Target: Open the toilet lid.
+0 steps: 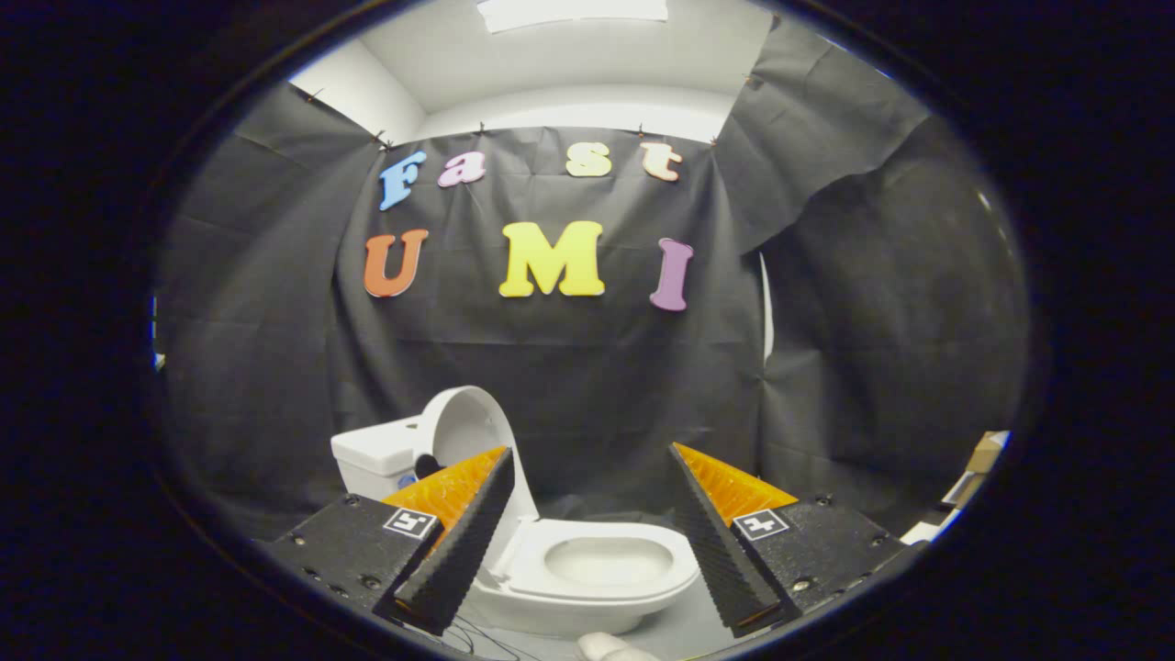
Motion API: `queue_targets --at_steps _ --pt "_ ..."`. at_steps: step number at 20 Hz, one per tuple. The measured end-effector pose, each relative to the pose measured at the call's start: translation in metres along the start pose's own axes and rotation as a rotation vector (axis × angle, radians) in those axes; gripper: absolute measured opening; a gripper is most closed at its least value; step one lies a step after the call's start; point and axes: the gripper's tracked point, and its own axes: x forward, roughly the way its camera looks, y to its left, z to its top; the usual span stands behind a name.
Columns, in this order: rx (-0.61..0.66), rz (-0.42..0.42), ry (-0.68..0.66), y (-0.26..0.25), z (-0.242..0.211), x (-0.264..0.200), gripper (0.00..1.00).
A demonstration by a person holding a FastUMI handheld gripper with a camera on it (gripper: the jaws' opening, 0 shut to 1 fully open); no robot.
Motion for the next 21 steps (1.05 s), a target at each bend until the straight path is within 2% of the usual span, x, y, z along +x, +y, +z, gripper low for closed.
queue_targets --at_steps 6,9,14,21 --pt "0.028 -0.061 0.007 -0.06 -0.033 -0.033 1.0" --pt "0.064 -0.067 0.016 -0.069 -0.044 -0.032 1.0" --pt "0.003 -0.084 -0.005 -0.08 -0.054 -0.028 1.0" --pt "0.041 -0.097 0.086 -0.091 -0.081 -0.023 1.0"
